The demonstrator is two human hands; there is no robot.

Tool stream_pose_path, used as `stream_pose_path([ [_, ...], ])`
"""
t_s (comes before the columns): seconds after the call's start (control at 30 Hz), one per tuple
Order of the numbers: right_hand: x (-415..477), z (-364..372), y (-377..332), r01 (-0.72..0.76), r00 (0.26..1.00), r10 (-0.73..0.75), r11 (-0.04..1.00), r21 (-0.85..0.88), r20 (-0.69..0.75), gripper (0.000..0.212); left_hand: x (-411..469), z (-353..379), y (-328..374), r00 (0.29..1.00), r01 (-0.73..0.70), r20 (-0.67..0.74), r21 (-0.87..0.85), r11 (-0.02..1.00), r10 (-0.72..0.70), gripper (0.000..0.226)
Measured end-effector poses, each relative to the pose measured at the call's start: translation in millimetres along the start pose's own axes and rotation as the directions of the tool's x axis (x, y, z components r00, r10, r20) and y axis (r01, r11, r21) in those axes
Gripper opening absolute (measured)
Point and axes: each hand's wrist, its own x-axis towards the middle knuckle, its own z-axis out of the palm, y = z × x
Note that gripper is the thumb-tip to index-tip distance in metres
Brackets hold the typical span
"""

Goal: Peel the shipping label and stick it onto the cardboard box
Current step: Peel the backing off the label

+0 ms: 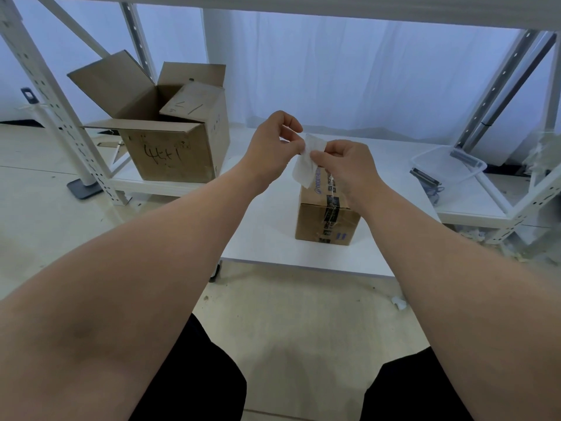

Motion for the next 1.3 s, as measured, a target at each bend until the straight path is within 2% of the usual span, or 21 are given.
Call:
stream_pose_path([
  [0.1,0.5,-0.4,0.8,-0.005,1.0,0.005,1.0,0.002,0.005,0.02,1.2,0.6,-0.8,1.0,0.007,0.011,-0.002,1.0,-0.007,0.019],
  [0.27,-1.3,-1.3,-0.5,0.005,1.0,-0.005,1.0,0.03,-0.009,0.014,1.3,4.2,-6.2,0.987,0.1,0.121,0.069,0.993,-0.108,0.022],
  [0.43,-2.4,-1.7,0.4,0.011,1.0,-0.011,1.0,0.029,0.0,0.018,-1.3,1.1,-4.4,0.976,0.15,0.144,0.113,0.982,-0.166,0.042],
  [0.53,-2.9,-2.2,-0.2,0.026,1.0,-0.026,0.999,0.03,0.008,0.02,-2.8,0.4,-2.9,0.974,0.154,0.152,0.114,0.981,-0.17,0.039],
  [0.6,-3.0,-2.2,-0.8,0.031,0.999,-0.031,0.999,0.031,0.01,0.02,-2.4,0.2,-4.4,0.976,0.148,0.147,0.1,0.984,-0.162,0.04],
  [0.73,-2.4,0.5,-0.6,0.024,1.0,-0.024,0.998,0.054,0.0,0.008,-2.5,0.4,-3.7,0.982,0.138,0.119,0.055,0.989,-0.144,0.023],
  [0.83,-1.3,2.0,0.3,0.009,1.0,-0.009,0.998,0.054,-0.005,0.015,-2.2,2.0,-3.5,0.987,0.116,0.105,0.024,0.993,-0.118,0.017],
  [0.97,-0.3,2.7,0.6,0.006,1.0,-0.005,0.999,0.035,-0.017,0.013,0.8,2.8,-4.6,0.997,0.074,0.041,-0.012,0.997,-0.073,0.009],
  [1.2,-0.8,5.5,-1.4,-0.013,0.999,0.014,1.0,0.028,-0.047,0.024,3.2,1.3,-6.3,0.996,0.076,-0.04,0.011,0.997,-0.075,0.008],
  [1.23,-0.4,5.4,-1.2,-0.019,0.999,0.021,0.999,0.026,-0.043,0.024,3.0,1.3,-5.8,0.995,0.086,-0.049,0.01,0.996,-0.085,0.011],
  [1.3,-0.1,4.9,-0.8,-0.032,0.999,0.033,0.999,0.033,-0.032,0.022,3.5,1.9,-6.0,0.992,0.12,-0.051,0.025,0.992,-0.118,0.03],
])
